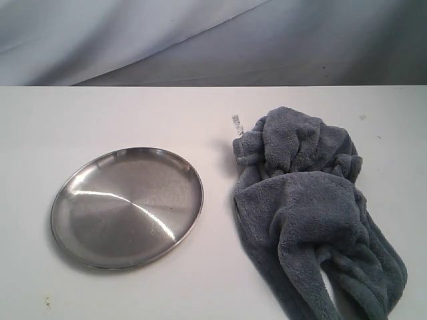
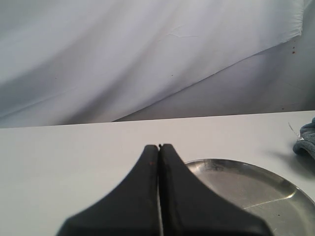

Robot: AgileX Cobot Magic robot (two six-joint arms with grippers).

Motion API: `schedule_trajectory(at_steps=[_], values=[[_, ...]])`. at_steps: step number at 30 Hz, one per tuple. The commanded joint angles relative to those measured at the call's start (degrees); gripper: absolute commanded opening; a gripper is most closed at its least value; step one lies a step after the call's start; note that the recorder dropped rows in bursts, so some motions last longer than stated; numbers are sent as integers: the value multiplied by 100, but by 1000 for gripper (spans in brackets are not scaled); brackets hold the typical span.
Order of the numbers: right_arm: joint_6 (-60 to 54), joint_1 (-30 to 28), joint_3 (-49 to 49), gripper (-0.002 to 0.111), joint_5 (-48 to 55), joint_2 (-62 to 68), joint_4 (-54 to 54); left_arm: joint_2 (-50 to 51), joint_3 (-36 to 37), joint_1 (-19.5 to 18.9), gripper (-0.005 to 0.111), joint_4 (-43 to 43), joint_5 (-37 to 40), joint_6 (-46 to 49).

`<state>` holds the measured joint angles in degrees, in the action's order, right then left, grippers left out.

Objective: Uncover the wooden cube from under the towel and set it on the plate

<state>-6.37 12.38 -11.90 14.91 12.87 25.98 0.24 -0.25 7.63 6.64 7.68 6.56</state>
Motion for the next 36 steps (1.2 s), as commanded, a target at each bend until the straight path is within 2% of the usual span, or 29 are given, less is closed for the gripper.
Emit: schedule_trajectory(at_steps=[1,15,25,31,36], values=[[-503,-38,-669,0,885,647,169,-24,25,28,0,10,-12,-14],[-1013,-38,-2383,0,3284,2659,168,-24,25,28,0,10,-12,-14],[-1244,-5,-3410,0,3856,4511,119,-24,25,28,0,10,-12,-14],[-475,782,-3973,0,3828,5711,-987,-24,25,28,0,10,-12,-14],[-206,1245,-4469,0,3828,6572,-1146,-24,25,28,0,10,-12,-14]])
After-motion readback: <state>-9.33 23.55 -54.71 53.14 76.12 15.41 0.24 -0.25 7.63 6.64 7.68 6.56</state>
